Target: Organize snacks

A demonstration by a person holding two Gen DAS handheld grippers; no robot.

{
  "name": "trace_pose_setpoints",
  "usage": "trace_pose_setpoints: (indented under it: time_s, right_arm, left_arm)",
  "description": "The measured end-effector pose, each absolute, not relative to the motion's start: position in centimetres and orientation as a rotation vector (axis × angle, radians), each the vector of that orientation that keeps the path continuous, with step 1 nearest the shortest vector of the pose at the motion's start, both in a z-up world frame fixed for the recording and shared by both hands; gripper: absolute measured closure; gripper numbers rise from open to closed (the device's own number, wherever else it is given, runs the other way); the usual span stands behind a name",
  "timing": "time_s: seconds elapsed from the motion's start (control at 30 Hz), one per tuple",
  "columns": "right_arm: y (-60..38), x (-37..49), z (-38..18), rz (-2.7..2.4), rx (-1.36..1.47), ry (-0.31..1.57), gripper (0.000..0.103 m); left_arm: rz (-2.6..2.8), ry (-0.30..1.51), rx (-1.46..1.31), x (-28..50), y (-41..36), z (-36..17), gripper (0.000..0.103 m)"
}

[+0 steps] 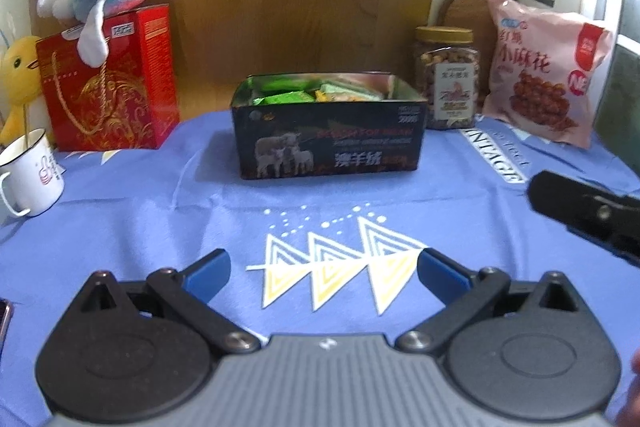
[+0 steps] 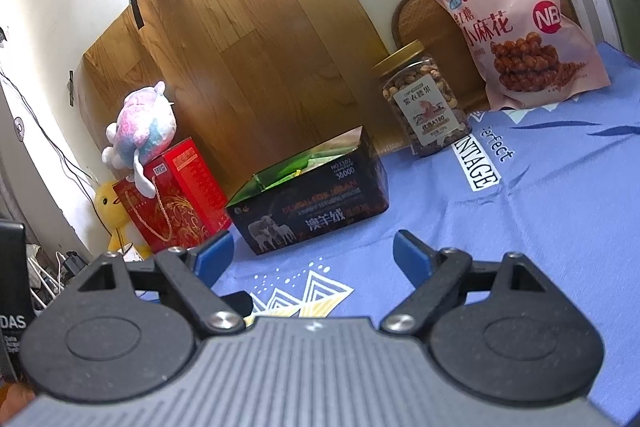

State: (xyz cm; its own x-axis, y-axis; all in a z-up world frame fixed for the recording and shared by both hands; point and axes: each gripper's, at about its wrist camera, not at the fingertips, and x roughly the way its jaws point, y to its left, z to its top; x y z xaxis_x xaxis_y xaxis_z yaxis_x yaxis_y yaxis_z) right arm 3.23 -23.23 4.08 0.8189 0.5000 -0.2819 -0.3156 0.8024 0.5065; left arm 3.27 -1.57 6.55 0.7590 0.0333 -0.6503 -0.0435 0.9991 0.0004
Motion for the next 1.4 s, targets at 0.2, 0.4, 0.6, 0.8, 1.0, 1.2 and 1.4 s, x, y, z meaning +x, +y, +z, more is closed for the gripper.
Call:
trace_pose_setpoints:
  time_s: [0.2, 0.4, 0.6, 0.8, 1.0, 1.2, 1.4]
  right_arm:
    - [-23.13, 3.23, 4.01, 0.455, 0.46, 0.425, 0.014]
    - [-23.1, 3.33, 3.92, 0.457, 0.461, 0.43, 0.014]
    - [-23.15, 3.42, 3.73, 0.458, 0.465, 0.434, 0.014]
    - [-23.08, 3.54, 3.61, 0.465, 0.464, 0.441, 0.014]
    - [-23.06, 3.56, 3.62, 0.466, 0.462, 0.444, 0.014]
    - [-22.98, 3.68, 3.56, 0.464, 0.459, 0.456, 0.009]
    - [-23.05, 3.83, 3.4, 0.453, 0.46, 0.469, 0.009]
  left_arm:
    - [0.098, 0.718, 0.027, 3.54, -1.34, 6.27, 0.0]
    - [0.121, 0.73, 0.034, 3.82, -1.07, 5.95, 0.0]
    - [0.129, 0.708, 0.039, 3.75, -0.88, 6.21, 0.0]
    - [0.174, 0.673, 0.076, 3.58, -1.14, 6.47, 0.0]
    - [0.223, 0.63, 0.122, 3.31, -1.3, 6.82, 0.0]
    - [0.198, 0.662, 0.115, 3.19, -1.35, 6.65, 0.0]
    - [0.171, 0.701, 0.093, 3.4, -1.47, 6.43, 0.0]
